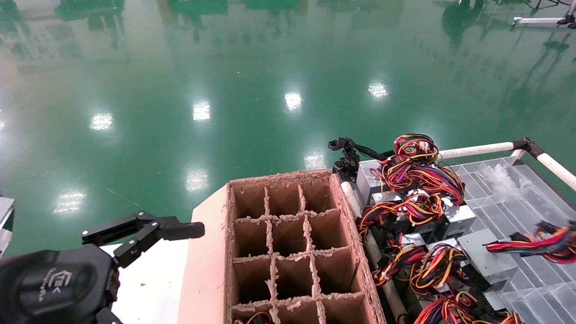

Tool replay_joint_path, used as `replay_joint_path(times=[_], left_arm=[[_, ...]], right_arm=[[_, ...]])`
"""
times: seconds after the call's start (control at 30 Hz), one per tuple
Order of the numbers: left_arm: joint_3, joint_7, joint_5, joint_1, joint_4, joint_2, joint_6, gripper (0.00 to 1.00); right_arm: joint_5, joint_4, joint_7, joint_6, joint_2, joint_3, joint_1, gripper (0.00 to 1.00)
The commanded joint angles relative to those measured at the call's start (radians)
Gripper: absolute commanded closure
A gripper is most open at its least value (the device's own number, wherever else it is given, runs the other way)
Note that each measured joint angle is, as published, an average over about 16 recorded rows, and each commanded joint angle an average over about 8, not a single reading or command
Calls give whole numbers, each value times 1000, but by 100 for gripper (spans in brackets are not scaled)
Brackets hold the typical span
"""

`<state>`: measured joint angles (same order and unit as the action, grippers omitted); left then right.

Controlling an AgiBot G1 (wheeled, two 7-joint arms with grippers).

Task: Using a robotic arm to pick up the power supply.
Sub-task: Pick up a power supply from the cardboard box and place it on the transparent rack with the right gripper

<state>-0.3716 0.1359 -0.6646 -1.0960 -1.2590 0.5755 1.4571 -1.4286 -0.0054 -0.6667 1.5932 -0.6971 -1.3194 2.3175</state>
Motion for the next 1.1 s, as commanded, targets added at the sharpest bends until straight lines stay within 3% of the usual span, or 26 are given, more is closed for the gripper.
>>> replay_joint_path(times=[0.03,0.43,1.1], left_arm=[[0,0,0,0,0,0,0,0],[0,0,0,0,0,0,0,0],[0,0,0,0,0,0,0,0]], right_arm=[[24,-6,16,2,0,18,-19,100],[141,41,129,-1,-20,96,-77,100],[246,160,242,3,20,102,-138,100]])
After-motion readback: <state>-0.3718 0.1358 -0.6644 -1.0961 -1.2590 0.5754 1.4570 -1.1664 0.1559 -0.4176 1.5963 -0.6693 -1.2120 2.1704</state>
